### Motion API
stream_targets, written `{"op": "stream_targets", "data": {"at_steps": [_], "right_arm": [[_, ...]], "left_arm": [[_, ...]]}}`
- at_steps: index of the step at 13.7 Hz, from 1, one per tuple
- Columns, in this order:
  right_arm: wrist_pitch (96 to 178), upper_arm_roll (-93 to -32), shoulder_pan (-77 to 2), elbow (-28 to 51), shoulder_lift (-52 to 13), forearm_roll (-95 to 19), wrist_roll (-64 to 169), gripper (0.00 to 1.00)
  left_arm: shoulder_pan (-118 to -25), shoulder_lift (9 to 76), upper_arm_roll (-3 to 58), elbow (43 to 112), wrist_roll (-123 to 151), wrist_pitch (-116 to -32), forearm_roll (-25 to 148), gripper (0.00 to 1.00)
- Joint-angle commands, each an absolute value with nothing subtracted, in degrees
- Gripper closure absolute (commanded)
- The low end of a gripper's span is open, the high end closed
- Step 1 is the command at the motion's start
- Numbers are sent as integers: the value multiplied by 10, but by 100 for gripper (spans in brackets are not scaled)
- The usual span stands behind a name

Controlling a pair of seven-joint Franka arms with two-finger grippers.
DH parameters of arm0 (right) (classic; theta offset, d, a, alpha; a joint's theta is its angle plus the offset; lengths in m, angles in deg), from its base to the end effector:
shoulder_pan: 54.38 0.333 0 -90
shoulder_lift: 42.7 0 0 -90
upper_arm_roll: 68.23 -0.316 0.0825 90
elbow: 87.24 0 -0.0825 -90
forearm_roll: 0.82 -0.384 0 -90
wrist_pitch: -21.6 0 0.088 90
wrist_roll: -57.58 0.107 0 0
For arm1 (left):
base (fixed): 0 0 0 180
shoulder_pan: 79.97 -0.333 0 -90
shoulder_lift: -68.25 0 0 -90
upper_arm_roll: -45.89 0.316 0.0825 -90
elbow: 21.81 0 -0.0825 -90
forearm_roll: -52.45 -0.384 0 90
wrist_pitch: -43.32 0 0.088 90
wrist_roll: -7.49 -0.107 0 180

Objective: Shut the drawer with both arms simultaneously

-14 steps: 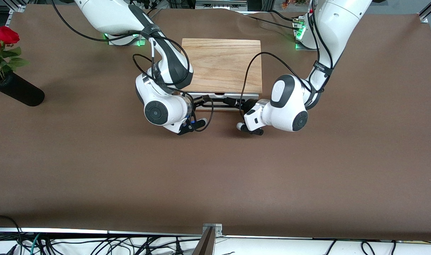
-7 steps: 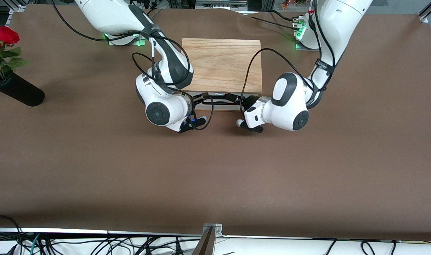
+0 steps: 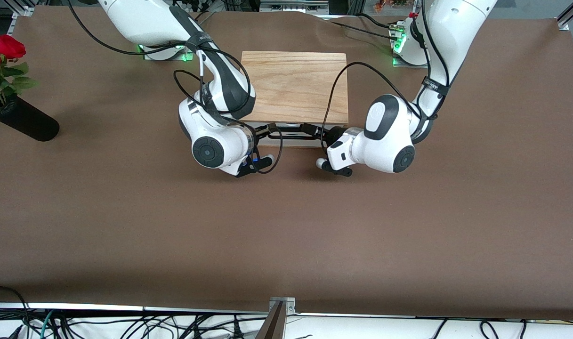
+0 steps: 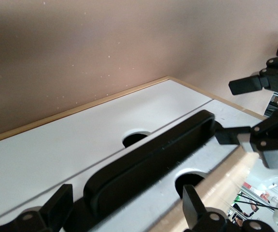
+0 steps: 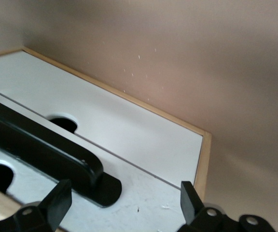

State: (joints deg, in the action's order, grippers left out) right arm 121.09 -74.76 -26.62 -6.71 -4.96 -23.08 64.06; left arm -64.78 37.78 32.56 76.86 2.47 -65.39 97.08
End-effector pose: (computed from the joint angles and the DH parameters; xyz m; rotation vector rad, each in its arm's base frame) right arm 0.5577 0.4048 0.3042 -2.7266 -0.4737 0.6442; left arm 0.5461 -0.3394 0.2845 2.3430 -0.2024 -0.6192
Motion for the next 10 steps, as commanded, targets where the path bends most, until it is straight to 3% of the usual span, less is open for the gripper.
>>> {"op": "stream_targets", "data": {"at_steps": [1, 5, 10], "right_arm": [[1212, -747, -293, -114, -48, -233, 636, 0], [1224, -731, -326, -174, -49, -197, 635, 0], [1223, -651, -335, -208, -56, -140, 623, 0]], "left_arm": [[-662, 429, 337, 780, 17, -638, 957, 0], [-675, 463, 380, 737, 15, -638, 830, 0], [-709, 511, 419, 692, 14, -637, 667, 0]]}}
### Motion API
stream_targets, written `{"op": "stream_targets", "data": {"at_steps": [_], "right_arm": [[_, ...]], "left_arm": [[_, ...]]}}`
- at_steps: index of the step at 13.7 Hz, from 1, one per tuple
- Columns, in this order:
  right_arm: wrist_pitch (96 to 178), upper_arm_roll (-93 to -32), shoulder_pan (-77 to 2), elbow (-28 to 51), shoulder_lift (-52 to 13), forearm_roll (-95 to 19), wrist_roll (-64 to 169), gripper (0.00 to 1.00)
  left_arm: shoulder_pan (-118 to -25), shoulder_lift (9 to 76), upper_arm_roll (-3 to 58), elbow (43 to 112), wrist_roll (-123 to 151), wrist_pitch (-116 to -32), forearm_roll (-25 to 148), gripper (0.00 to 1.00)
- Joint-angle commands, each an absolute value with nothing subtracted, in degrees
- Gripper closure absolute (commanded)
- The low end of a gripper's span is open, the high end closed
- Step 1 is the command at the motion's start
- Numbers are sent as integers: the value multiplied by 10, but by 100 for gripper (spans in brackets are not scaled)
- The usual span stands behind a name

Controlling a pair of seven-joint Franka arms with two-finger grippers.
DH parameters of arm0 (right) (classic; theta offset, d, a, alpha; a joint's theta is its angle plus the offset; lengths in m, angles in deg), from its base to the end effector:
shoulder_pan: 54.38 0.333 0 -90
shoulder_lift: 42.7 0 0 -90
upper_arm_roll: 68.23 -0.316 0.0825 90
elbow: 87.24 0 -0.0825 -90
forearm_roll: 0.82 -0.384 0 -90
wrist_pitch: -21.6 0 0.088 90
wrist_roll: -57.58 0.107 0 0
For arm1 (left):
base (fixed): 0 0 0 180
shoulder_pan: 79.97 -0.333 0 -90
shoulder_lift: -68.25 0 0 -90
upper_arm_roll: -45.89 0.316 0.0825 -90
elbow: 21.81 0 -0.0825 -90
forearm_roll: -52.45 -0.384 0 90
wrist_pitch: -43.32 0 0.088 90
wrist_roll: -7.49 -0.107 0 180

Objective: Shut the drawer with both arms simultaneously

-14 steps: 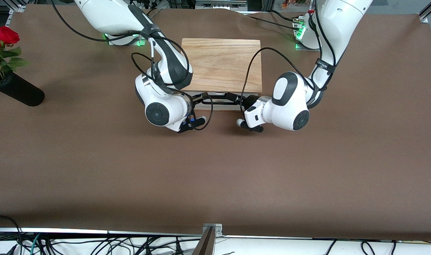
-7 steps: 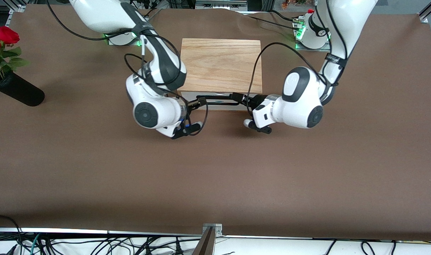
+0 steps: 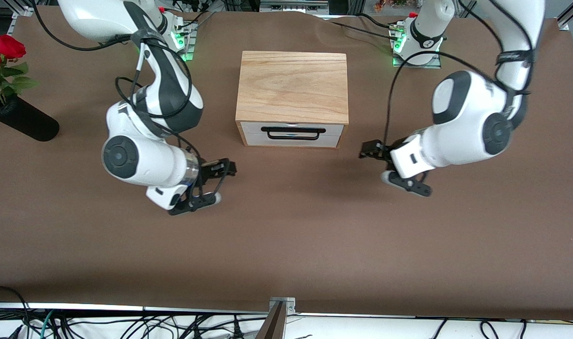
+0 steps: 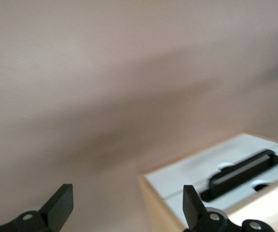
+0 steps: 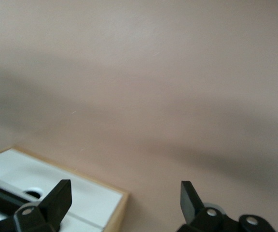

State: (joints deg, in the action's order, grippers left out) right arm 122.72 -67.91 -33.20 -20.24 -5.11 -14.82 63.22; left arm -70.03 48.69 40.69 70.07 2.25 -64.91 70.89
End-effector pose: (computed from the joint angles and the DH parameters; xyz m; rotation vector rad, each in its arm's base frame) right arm 0.6765 0.2818 0.4065 -2.9059 -0.3093 0.1652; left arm 0.6272 -0.1873 0.4329 2.7916 -0.3383 -0.1187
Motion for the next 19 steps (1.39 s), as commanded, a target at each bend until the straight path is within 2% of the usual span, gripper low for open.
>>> {"op": "stream_targets", "data": {"at_steps": [1, 5, 6, 9, 10, 13, 16, 19], "right_arm": [[1221, -632, -340, -212, -64, -140, 624, 0], [1212, -548, -344, -211, -103, -136, 625, 0], [1199, -544, -349, -209, -111, -130, 625, 0], [1173, -546, -377, -177, -170, -80, 626, 0], [1178, -552, -391, -148, -199, -52, 629, 0], [1178, -670, -495, -69, -297, 34, 629, 0], [1174, -690, -516, -2, -372, 51, 631, 0], [1179, -694, -529, 2, -373, 48, 629, 0]], "left_arm": [[-709, 524, 440, 692, 14, -635, 643, 0], [-749, 591, 470, 690, 17, -619, 566, 0], [-755, 610, 471, 690, 17, -610, 551, 0], [-771, 650, 465, 676, 29, -489, 523, 0], [-775, 658, 466, 668, 29, -466, 522, 0], [-777, 664, 451, 668, 42, -425, 489, 0], [-777, 663, 449, 674, 46, -422, 494, 0], [-777, 662, 449, 674, 45, -423, 495, 0]]}}
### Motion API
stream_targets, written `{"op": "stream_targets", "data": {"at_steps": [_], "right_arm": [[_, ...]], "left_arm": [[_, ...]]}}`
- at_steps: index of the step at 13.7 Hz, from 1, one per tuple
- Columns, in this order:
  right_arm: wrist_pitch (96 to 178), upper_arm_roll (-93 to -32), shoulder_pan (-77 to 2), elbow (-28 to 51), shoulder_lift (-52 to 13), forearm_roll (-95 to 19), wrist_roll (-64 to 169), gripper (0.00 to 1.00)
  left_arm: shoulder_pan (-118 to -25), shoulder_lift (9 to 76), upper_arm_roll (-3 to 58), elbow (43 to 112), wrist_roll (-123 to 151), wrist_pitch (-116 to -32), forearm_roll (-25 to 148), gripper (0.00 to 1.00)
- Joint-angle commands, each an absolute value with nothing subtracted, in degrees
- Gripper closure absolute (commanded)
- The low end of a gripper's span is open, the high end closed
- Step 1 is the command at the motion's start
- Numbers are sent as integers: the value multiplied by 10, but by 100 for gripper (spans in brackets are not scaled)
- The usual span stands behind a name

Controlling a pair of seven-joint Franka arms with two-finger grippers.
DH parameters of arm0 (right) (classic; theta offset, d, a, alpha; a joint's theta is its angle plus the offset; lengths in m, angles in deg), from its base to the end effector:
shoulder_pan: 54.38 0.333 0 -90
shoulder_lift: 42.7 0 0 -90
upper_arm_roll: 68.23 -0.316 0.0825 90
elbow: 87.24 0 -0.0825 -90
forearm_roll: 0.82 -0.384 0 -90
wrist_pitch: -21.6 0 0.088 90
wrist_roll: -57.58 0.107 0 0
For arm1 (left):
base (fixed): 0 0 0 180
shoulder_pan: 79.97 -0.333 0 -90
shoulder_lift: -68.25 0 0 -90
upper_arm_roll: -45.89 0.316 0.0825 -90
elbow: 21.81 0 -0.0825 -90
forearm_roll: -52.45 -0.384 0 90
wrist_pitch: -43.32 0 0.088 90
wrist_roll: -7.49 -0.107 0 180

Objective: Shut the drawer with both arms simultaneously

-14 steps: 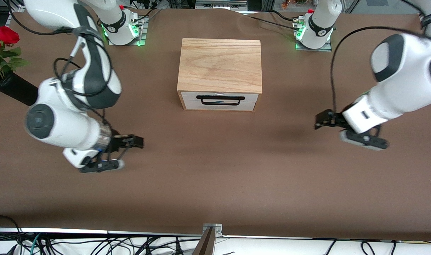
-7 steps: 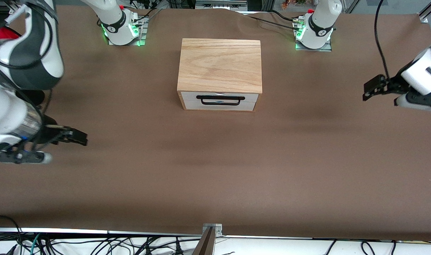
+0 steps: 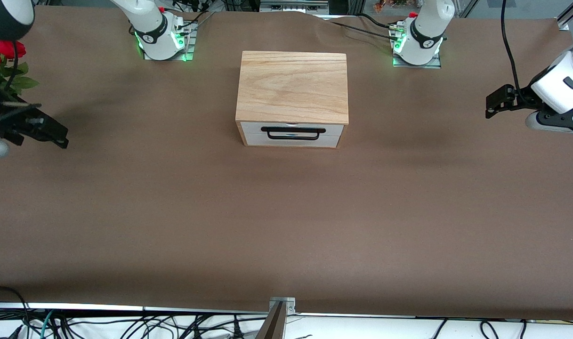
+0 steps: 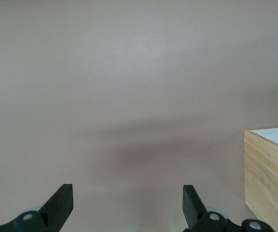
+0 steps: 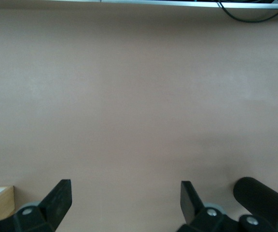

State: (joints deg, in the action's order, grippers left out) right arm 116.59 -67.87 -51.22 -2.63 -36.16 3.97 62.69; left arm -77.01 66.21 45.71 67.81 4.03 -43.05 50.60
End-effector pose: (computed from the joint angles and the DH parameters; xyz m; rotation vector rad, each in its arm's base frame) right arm 0.5982 0.0212 0.6118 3.0597 -0.0547 0.1112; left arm 0.5571 -0.0269 0.6026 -3.1013 0.1780 0.1436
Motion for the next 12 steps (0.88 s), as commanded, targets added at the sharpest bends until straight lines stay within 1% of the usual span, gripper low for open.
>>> {"op": "stream_targets", "data": {"at_steps": [1, 5, 9, 12], "right_arm": [[1180, -694, -529, 2, -371, 47, 629, 0], [1174, -694, -532, 2, -372, 9, 642, 0], [1173, -693, -531, -3, -354, 8, 655, 0], [1173, -693, -529, -4, -354, 8, 654, 0]], "left_arm": [[-777, 662, 449, 673, 45, -424, 503, 0], [-783, 662, 451, 671, 46, -425, 532, 0], [-780, 664, 450, 669, 83, -425, 526, 0], [-781, 664, 450, 669, 96, -425, 532, 0]]}}
